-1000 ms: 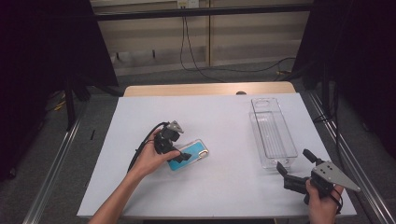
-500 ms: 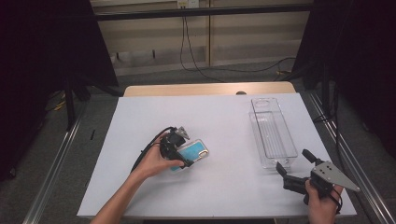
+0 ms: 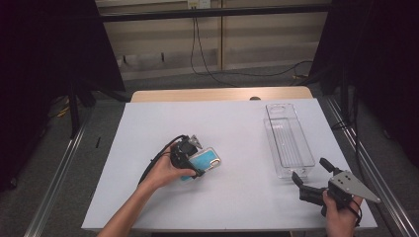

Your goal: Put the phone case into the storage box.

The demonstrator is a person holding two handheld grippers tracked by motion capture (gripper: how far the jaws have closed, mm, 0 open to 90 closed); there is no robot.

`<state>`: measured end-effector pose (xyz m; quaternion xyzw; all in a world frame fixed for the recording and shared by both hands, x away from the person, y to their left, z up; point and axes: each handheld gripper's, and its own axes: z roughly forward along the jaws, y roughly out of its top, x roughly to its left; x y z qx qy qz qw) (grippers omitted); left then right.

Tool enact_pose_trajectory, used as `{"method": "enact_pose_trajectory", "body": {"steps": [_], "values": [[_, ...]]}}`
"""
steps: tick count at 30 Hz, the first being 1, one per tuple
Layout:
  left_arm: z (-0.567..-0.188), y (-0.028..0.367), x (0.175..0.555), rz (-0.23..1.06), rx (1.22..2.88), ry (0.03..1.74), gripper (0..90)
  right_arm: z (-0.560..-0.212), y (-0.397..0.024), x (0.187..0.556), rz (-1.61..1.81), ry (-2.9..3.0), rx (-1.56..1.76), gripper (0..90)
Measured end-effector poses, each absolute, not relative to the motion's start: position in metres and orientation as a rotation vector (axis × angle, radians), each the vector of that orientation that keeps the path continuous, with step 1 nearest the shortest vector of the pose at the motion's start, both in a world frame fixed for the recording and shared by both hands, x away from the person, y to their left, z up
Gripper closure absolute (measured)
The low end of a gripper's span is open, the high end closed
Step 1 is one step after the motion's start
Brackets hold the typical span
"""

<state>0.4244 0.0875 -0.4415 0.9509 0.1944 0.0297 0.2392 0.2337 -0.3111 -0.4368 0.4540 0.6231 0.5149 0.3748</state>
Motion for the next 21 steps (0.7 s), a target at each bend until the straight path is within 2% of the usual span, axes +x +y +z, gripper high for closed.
{"method": "enact_pose_trajectory", "body": {"steps": [21], "values": [[-0.4382,0.0832,0.4245,0.058,2.640,0.518,16.2,-0.4374,-0.3100,0.2345,1.319,1.602,1.163,0.0]]}}
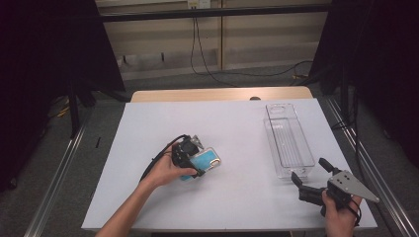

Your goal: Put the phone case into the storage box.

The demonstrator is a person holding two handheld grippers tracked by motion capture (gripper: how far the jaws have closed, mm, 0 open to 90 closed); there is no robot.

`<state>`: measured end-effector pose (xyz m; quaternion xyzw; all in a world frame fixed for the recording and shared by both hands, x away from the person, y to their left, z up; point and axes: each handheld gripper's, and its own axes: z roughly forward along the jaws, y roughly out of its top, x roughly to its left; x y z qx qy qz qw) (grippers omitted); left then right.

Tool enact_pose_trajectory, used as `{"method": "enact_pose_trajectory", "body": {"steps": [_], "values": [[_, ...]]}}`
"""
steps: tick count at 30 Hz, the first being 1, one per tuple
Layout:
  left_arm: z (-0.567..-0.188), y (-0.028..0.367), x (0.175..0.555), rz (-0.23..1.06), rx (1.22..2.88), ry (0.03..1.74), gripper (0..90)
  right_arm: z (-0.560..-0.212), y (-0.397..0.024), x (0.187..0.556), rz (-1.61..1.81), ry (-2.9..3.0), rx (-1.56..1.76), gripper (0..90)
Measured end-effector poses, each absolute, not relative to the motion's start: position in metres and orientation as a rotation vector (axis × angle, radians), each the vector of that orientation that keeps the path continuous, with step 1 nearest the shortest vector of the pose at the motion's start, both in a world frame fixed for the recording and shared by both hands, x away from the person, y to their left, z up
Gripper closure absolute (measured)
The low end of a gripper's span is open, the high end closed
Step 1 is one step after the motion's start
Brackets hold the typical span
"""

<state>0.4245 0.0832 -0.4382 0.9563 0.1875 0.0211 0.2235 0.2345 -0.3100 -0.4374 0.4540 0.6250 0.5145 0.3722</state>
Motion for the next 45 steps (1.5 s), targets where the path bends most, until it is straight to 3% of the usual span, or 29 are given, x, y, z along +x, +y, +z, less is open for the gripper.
{"method": "enact_pose_trajectory", "body": {"steps": [33,45], "values": [[-0.436,0.086,0.419,0.094,2.613,0.513,17.3,-0.437,-0.311,0.233,1.321,1.605,1.164,0.0],[-0.426,0.092,0.417,0.181,2.539,0.527,17.3,-0.437,-0.311,0.233,1.321,1.601,1.164,0.0]]}}
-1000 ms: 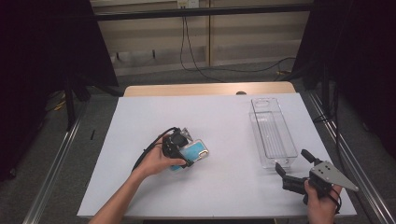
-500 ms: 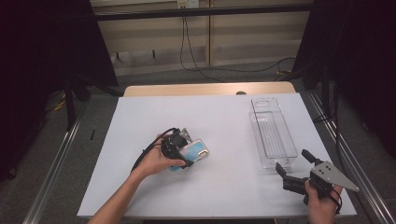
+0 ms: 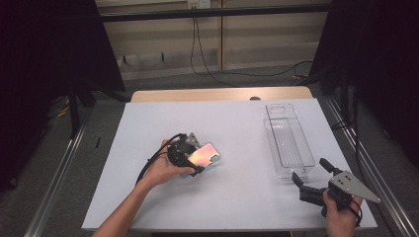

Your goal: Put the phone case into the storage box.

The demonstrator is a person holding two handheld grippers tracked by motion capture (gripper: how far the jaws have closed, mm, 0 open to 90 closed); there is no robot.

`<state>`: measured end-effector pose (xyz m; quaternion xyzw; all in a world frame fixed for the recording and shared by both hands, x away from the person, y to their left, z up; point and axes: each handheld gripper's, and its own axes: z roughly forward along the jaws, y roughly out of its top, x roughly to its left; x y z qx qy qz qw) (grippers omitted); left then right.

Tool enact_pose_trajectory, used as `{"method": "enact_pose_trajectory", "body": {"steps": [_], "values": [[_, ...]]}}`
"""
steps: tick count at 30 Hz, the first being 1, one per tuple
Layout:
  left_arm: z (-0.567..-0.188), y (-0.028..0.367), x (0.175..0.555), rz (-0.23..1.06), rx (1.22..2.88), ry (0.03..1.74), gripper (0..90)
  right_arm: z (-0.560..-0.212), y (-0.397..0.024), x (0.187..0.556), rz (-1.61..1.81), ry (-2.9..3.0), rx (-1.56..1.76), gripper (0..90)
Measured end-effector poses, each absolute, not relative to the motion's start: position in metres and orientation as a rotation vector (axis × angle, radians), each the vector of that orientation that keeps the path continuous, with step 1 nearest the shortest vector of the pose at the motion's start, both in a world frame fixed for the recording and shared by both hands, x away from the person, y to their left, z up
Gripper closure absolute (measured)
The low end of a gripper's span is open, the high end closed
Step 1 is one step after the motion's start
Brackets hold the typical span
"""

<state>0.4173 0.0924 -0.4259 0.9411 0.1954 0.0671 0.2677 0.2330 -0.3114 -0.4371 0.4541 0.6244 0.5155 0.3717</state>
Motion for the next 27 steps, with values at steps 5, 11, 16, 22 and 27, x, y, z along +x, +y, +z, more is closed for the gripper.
{"method": "enact_pose_trajectory", "body": {"steps": [5,11,16,22,27], "values": [[-0.422,0.096,0.417,0.203,2.504,0.536,17.3,-0.437,-0.312,0.233,1.322,1.601,1.164,0.0],[-0.421,0.102,0.418,0.250,2.474,0.572,17.2,-0.437,-0.312,0.232,1.320,1.602,1.160,0.0],[-0.419,0.109,0.419,0.279,2.410,0.609,17.2,-0.437,-0.312,0.233,1.321,1.602,1.160,0.0],[-0.415,0.112,0.416,0.316,2.370,0.616,17.2,-0.437,-0.311,0.232,1.321,1.601,1.160,0.0],[-0.411,0.116,0.415,0.360,2.298,0.647,17.2,-0.437,-0.311,0.232,1.321,1.600,1.159,0.0]]}}
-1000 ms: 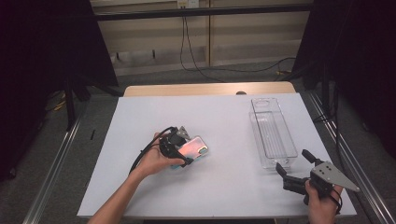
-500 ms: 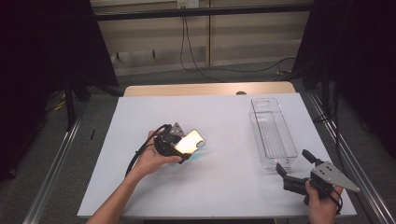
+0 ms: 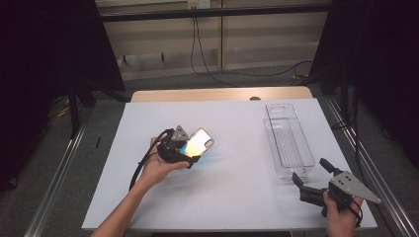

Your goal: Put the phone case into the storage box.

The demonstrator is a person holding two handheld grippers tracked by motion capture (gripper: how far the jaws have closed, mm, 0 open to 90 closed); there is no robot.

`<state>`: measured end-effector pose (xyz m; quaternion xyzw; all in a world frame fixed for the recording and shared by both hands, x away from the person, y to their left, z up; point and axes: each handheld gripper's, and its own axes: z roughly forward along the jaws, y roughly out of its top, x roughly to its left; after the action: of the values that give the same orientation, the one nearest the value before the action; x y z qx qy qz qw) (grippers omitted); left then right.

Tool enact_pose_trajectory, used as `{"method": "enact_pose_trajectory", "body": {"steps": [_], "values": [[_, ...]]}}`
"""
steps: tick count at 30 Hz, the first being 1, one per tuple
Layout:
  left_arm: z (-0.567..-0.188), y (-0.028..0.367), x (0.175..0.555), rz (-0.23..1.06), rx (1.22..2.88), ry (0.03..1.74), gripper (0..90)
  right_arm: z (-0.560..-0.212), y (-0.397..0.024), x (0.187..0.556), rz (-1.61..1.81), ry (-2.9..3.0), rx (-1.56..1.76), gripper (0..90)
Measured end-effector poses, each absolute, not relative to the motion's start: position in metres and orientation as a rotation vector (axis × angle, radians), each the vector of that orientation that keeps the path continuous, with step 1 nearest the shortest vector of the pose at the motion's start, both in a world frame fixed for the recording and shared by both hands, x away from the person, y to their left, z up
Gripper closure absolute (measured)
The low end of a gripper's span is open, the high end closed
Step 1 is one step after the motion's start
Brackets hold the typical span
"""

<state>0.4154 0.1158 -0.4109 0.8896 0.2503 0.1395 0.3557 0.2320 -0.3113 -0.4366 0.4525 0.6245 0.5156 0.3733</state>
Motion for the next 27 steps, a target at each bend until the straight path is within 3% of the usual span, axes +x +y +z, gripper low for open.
{"method": "enact_pose_trajectory", "body": {"steps": [13,27], "values": [[-0.404,0.123,0.412,0.478,2.180,0.680,17.2,-0.437,-0.311,0.232,1.320,1.601,1.161,0.0],[-0.395,0.127,0.401,0.516,2.118,0.652,17.3,-0.436,-0.312,0.232,1.320,1.595,1.163,0.0]]}}
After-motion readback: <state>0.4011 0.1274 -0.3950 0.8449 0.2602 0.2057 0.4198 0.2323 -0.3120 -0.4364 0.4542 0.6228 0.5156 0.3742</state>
